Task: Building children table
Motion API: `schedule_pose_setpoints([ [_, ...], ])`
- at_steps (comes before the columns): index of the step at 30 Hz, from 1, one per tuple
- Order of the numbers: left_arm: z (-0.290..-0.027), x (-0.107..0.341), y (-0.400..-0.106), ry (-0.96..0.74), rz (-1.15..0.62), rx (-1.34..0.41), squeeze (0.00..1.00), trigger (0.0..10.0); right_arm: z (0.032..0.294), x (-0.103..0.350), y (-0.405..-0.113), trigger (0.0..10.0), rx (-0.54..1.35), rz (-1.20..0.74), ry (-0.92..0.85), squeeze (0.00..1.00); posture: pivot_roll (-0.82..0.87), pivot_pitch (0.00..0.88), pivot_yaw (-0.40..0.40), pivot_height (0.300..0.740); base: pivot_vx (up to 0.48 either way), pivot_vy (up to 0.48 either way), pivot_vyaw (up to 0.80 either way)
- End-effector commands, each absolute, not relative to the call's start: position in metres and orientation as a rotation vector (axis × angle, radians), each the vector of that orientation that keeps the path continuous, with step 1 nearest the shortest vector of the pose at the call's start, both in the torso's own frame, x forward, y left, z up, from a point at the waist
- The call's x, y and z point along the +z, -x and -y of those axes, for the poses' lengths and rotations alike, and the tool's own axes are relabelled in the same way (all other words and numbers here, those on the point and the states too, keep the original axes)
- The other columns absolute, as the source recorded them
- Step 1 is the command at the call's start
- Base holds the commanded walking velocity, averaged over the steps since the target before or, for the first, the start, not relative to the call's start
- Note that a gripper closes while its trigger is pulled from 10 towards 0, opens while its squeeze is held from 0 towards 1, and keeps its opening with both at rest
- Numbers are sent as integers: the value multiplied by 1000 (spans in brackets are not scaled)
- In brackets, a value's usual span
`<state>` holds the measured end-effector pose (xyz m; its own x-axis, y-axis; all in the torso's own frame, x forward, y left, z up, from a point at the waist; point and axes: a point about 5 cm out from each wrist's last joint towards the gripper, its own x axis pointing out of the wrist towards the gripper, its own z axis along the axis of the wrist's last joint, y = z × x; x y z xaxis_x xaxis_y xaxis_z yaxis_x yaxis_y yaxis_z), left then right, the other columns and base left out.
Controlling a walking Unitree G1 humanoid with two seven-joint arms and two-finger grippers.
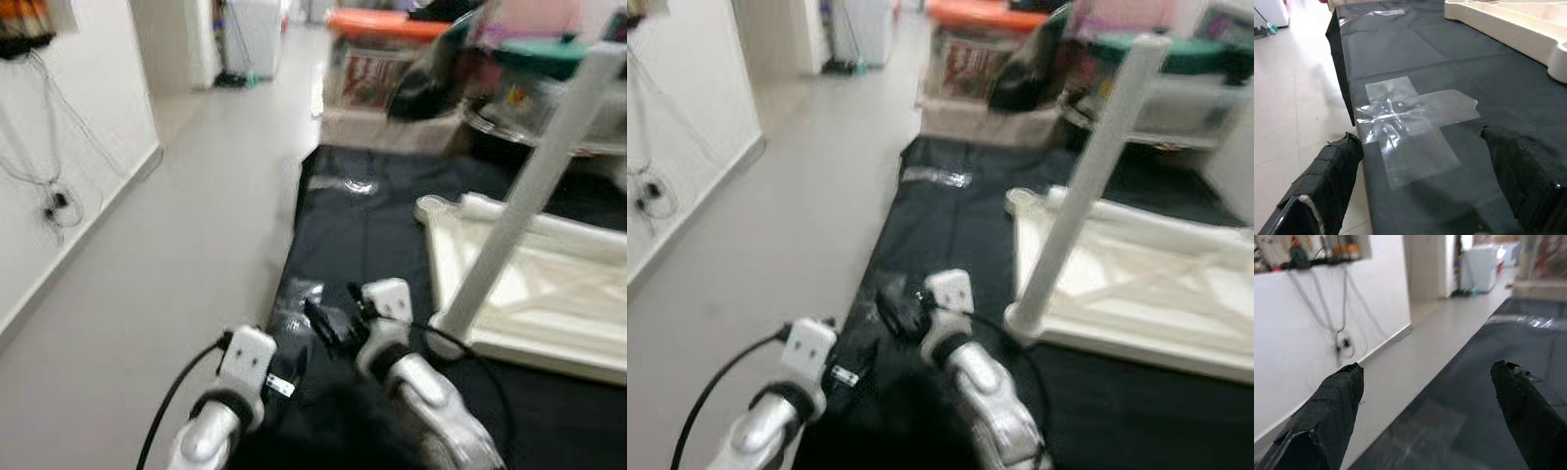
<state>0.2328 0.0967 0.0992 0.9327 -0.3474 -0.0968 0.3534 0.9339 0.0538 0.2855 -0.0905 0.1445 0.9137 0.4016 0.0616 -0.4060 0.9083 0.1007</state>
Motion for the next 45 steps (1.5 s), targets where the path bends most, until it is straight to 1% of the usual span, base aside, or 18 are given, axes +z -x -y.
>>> schedule_pose_setpoints([
  [1, -96, 97, -232, -71, -104, -361, 0, 10000, 95, 139, -286, 10000, 382, 23, -100, 0, 83, 0, -85, 740, 0, 0, 0],
  [4, -95, 98, -232, -83, -102, -370, 0, 10000, 91, 149, -308, 10000, 219, 63, -102, 0, 95, 0, -90, 740, 0, 0, 0],
  [9, -94, 98, -231, -83, -102, -369, 0, 10000, 86, 156, -321, 10000, 139, 72, -78, 0, 96, 0, -95, 740, 0, 0, 0],
  [15, -94, 98, -230, -81, -102, -370, 0, 10000, 84, 157, -327, 10000, 120, 65, -76, 0, 98, 0, -97, 740, 0, 0, 0],
  [17, -93, 98, -229, -79, -103, -371, 0, 10000, 85, 159, -334, 10000, 86, 61, -66, 0, 104, 0, -102, 740, 0, 0, 0],
  [18, -94, 98, -228, -75, -104, -371, 0, 10000, 92, 159, -342, 10000, 9, 42, -58, 0, 104, 0, -105, 740, 0, 0, 0],
  [19, -94, 98, -228, -75, -104, -371, 0, 10000, 92, 159, -342, 10000, 9, 42, -58, 0, 104, 0, -105, 740, 0, 0, 0],
  [21, -93, 97, -227, -71, -108, -373, 0, 10000, 103, 156, -353, 10000, -124, 17, -64, 0, 104, 0, -104, 740, 0, 0, 0],
  [28, -93, 97, -227, -71, -110, -375, 0, 10000, 111, 152, -357, 10000, -206, 5, -78, 0, 114, 0, -107, 740, 0, 0, 0],
  [29, -92, 97, -227, -72, -111, -377, 0, 10000, 117, 151, -358, 10000, -263, 3, -68, 0, 112, 0, -105, 740, 0, 0, 0],
  [31, -91, 96, -227, -74, -113, -382, 0, 10000, 134, 153, -357, 10000, -414, 23, -17, 0, 109, 0, -103, 740, 0, 0, 0],
  [34, -91, 96, -227, -74, -114, -384, 0, 10000, 140, 154, -356, 10000, -449, 30, -5, 0, 109, 0, -103, 740, 0, 0, 0],
  [35, -91, 95, -227, -73, -114, -386, 0, 10000, 148, 153, -353, 10000, -494, 33, 9, 0, 109, 0, -103, 740, 0, 0, 0],
  [37, -91, 95, -227, -73, -115, -388, 0, 10000, 152, 153, -352, 10000, -519, 33, 16, 0, 107, 0, -103, 740, 0, 0, 0],
  [39, -91, 95, -227, -72, -117, -389, 0, 10000, 166, 148, -345, 10000, -635, 10, 37, 0, 106, 0, -102, 740, 0, 0, 0],
  [42, -91, 95, -226, -72, -118, -390, 0, 10000, 170, 146, -343, 10000, -676, -2, 44, 0, 106, 0, -102, 740, 0, 0, 0],
  [43, -91, 95, -226, -72, -119, -391, 0, 10000, 178, 141, -334, 10000, -776, -51, 73, 0, 105, 0, -100, 740, 0, 0, 0],
  [45, -91, 95, -226, -72, -119, -391, 0, 10000, 178, 141, -334, 10000, -776, -51, 73, 0, 105, 0, -100, 740, 0, 0, 0],
])
